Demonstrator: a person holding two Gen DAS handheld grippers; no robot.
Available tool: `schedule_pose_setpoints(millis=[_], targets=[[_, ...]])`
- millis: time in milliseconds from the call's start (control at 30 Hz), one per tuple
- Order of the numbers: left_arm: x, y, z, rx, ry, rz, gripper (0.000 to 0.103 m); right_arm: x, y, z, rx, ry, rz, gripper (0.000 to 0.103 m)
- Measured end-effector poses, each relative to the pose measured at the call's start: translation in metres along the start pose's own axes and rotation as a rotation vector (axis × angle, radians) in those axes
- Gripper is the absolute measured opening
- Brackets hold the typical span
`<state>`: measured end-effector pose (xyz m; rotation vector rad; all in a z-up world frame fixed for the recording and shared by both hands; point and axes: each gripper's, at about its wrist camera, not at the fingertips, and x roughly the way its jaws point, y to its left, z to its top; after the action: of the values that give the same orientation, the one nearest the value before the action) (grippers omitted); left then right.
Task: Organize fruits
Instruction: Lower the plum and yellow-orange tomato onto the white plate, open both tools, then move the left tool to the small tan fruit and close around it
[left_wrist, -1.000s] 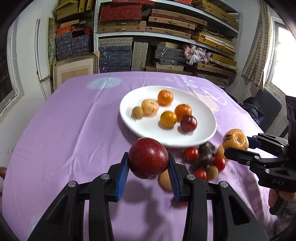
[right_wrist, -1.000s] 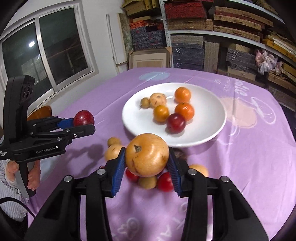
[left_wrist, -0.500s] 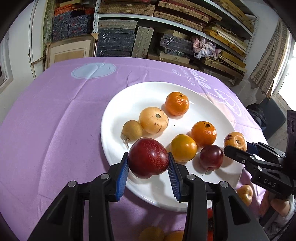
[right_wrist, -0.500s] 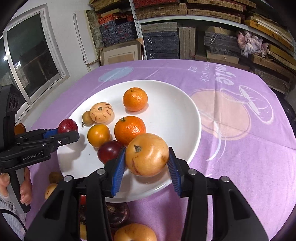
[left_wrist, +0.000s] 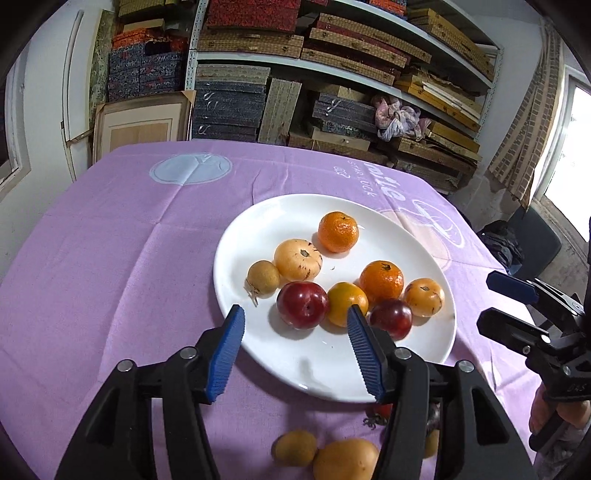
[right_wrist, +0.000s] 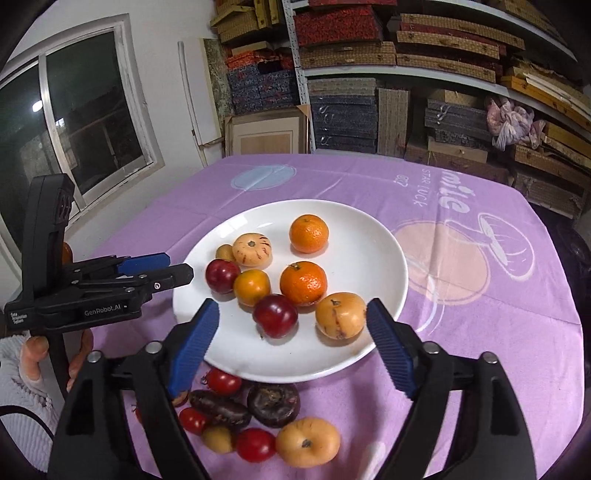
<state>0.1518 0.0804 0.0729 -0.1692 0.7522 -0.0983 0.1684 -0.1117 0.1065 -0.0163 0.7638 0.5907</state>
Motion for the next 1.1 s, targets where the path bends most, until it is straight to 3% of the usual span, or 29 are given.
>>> schedule_pose_setpoints(millis=[133, 233, 367, 500, 667, 733, 800, 933, 1100], targets=[[-0.025, -0.004, -0.019, 0.076, 0.007, 0.017, 0.060, -0.022, 0.013, -0.025, -0.058, 0.015, 0.002, 0.088], [-0.033, -0.002, -0.051, 0.131, 0.018, 0.061, 0.061, -0.032, 0.009, -0.051, -0.059, 0.018, -0.008, 0.088], [-0.017, 0.017, -0.068, 0.079, 0.082, 0.094, 0.061, -0.040, -0.005, -0.057, -0.012, 0.002, 0.005, 0.088], [-0.013, 0.032, -0.066, 0.015, 0.083, 0.064, 0.061, -0.044, -0.014, -0.058, 0.003, 0.009, 0.007, 0.088], [-0.016, 0.006, -0.072, 0.129, 0.057, 0.025, 0.061, -0.042, -0.019, -0.061, 0.004, 0.029, 0.002, 0.088], [-0.012, -0.005, -0.077, 0.191, 0.049, 0.098, 0.061, -0.041, -0.019, -0.062, 0.001, 0.039, 0.001, 0.088], [-0.010, -0.003, -0.078, 0.185, 0.051, 0.100, 0.064, -0.039, -0.018, -0.064, -0.002, 0.049, 0.000, 0.089], [-0.010, 0.005, -0.079, 0.196, 0.055, 0.132, 0.082, -0.032, -0.016, -0.068, -0.014, 0.079, -0.005, 0.090], [-0.014, -0.005, -0.086, 0.326, 0.040, 0.176, 0.084, -0.028, -0.020, -0.072, -0.014, 0.096, -0.008, 0.090]])
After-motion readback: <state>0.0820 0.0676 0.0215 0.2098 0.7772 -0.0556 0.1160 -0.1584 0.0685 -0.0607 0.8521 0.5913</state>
